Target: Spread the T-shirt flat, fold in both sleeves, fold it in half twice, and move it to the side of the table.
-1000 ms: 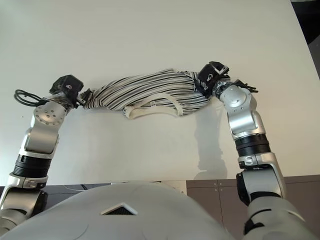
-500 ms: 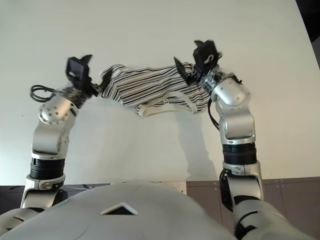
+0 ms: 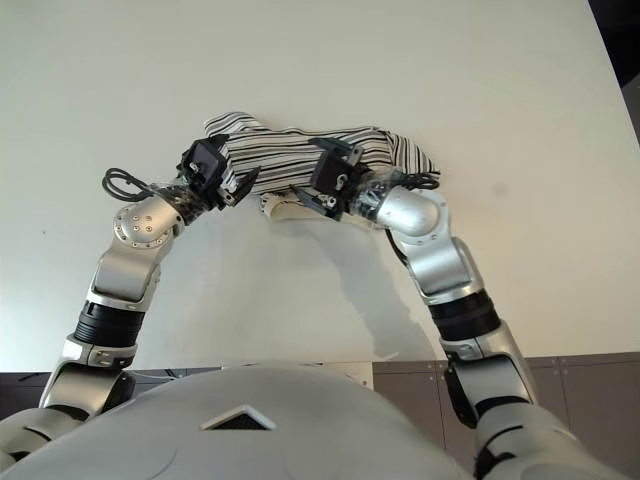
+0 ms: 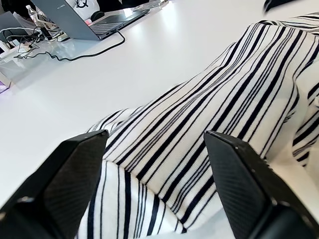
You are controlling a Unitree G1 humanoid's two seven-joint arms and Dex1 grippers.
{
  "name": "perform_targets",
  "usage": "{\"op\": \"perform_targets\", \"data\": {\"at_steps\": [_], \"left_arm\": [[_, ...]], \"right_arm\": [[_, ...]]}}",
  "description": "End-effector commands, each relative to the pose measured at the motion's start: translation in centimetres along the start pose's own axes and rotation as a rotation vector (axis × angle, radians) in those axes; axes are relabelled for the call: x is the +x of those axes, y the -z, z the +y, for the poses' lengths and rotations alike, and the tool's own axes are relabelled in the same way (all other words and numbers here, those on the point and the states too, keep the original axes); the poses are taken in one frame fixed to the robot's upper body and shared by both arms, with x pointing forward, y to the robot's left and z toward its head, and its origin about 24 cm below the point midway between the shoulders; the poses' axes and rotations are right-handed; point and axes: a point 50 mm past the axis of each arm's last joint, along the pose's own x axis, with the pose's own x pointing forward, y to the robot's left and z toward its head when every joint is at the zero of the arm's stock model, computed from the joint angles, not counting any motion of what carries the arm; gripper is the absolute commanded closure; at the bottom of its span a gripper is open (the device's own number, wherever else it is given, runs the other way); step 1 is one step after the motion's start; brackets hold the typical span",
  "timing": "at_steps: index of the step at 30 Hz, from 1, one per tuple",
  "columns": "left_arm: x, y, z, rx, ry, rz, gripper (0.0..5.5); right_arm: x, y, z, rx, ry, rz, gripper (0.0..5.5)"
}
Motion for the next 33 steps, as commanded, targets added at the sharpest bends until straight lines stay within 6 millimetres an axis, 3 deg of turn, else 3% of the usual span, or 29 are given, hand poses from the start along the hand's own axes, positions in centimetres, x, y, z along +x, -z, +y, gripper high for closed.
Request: {"op": "perform_targets", "data": {"at_steps": [1, 8, 12, 15, 18, 20, 24, 28, 33], "left_arm": [[1.3, -0.1, 0.6, 0.078, 0.014, 0.023, 1.94], [2.1, 1.6, 3.2, 0.24, -0.023, 0.157, 1.94], [2.8, 1.1, 5.6, 0.26, -0.092, 0.176, 1.94], [3.5, -0.3, 6.2, 0.2, -0.1, 0.112, 1.94], [3.6, -0.4, 7.4, 0.208, -0.126, 0.124, 1.94], [3.8, -1.0, 7.1, 0.143, -0.084, 0.091, 1.94], [3.3, -0.5, 3.4, 0.124, 0.111, 0.077, 1.94], [1.0, -1.1, 0.2, 0.112, 0.166, -0.007, 1.94], [0.6, 1.3, 1.9, 0.2, 0.019, 0.137, 1.94]], "right_arm": [[2.1, 2.3, 2.4, -0.201, -0.124, 0.151, 1.86], [0.3, 0.9, 2.4, -0.561, -0.352, 0.036, 1.86], [-2.0, 0.5, 2.7, -0.584, -0.479, -0.014, 1.86], [-2.5, 0.1, 2.4, -0.553, -0.525, -0.038, 1.86], [-2.8, -0.3, 2.2, -0.517, -0.538, -0.057, 1.86], [-1.8, -1.3, 0.9, -0.505, -0.399, -0.115, 1.86], [0.4, -3.9, -2.6, -0.435, -0.05, -0.21, 1.86], [1.7, -2.3, -5.4, -0.255, 0.218, -0.132, 1.86], [4.0, -1.1, -5.9, 0.058, 0.202, -0.069, 1.86]]}}
